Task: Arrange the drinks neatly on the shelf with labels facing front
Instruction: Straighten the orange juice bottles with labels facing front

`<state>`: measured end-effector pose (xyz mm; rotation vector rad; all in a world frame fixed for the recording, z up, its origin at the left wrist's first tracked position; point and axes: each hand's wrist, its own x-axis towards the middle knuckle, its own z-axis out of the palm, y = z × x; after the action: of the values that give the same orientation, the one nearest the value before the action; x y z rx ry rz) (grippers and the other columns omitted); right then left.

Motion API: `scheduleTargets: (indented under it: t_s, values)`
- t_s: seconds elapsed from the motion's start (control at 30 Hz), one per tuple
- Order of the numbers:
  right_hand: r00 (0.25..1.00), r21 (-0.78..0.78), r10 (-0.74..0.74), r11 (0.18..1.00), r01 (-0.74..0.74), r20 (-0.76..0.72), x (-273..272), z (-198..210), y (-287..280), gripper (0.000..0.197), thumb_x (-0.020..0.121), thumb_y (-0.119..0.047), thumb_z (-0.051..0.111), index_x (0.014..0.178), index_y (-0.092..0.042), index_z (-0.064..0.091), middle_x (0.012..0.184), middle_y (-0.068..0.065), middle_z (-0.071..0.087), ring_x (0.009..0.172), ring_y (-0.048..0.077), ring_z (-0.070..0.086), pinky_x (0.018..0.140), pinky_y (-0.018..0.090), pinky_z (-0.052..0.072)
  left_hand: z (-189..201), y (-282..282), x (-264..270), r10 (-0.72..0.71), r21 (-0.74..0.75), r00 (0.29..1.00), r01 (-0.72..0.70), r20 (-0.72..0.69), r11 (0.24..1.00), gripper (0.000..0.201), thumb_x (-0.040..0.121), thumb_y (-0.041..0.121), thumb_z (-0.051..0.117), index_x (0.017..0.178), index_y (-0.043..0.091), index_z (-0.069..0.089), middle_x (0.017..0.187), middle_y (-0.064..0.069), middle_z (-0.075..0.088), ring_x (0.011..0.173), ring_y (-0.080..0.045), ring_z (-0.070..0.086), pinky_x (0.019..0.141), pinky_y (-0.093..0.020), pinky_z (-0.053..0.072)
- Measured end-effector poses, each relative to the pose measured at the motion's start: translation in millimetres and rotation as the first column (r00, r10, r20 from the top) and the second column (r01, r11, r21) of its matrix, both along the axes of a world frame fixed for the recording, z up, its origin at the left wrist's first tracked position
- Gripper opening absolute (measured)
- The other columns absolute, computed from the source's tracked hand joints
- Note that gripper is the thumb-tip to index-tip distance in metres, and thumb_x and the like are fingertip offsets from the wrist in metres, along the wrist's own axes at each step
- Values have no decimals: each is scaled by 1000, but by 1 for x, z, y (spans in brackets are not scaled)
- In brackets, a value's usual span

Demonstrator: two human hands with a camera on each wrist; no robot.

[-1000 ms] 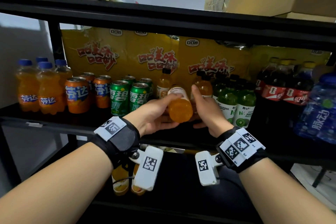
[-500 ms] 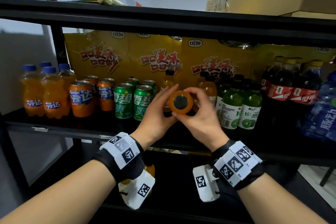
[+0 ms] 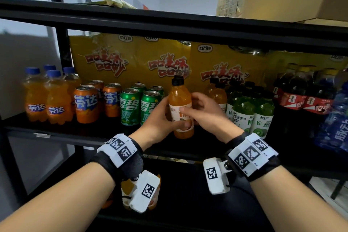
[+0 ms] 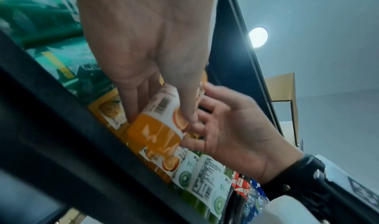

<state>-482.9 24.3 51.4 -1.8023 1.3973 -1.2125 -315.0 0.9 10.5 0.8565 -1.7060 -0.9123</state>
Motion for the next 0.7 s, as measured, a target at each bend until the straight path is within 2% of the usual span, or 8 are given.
scheduleTargets:
  t_s: [0.1,0.17,0.23,0.33,0.4,0.47,0.6,0.7]
  values:
    - [997,98,28,995,-35,69,-4,-2,-11,27,89,-20,80,105,-33,62,105,-6,76,99,14,73,87,44,63,8,-6,7,-60,91,987,47,150,995,75,77,8,88,138,28,50,124,6,71,115,-15,69,100,-38,56]
    - [995,85,4,996,-12,95,-2,-6,-18,31,89,-18,81,113,-25,63,109,-1,76,103,18,73,91,48,61,19,-10,10,-59,83,970,41,237,996,73,83,5,81,143,28,46,133,2,67,122,-20,65,106,-46,52]
    - [994,58,-42,998,36,104,0,-10,-24,42,87,-19,83,123,-18,61,115,3,74,107,21,71,96,51,59,35,-14,11,37,1,960,-39,278,999,65,90,7,73,146,26,45,138,4,61,126,-22,62,108,-48,50]
    - [989,73,-88,994,80,121,2,-13,-33,53,83,-24,87,126,-17,57,118,4,71,111,23,68,98,52,57,68,-22,10,256,-198,903,-197,345,960,71,92,21,71,155,25,38,145,2,56,127,-21,58,103,-40,52]
    - [989,90,-98,992,89,106,1,-14,-38,53,83,-28,87,125,-19,56,120,3,70,114,24,67,99,52,56,87,-27,8,333,-334,830,-191,447,923,67,93,28,70,153,28,42,146,-1,57,122,-21,59,88,-26,51]
    - [993,96,-79,993,70,84,-1,-13,-48,42,85,-29,85,116,-26,56,120,1,68,116,25,65,100,52,55,103,-37,2,374,-416,741,-141,558,899,58,94,34,69,148,27,51,143,-2,61,120,-22,61,85,-20,44]
    - [997,97,-41,995,35,62,3,-16,-53,35,88,-24,82,103,-33,52,116,-1,68,111,23,66,99,51,56,111,-47,-2,328,-363,646,-84,689,928,51,97,36,67,145,23,56,136,-7,64,121,-25,61,89,-24,41]
    - [999,85,-27,996,23,38,-2,-22,-55,40,89,-27,81,113,-34,50,109,-15,64,106,11,64,88,32,56,110,-54,-5,338,-362,627,-95,701,927,47,96,33,69,141,22,60,129,-7,67,112,-23,62,84,-25,41]
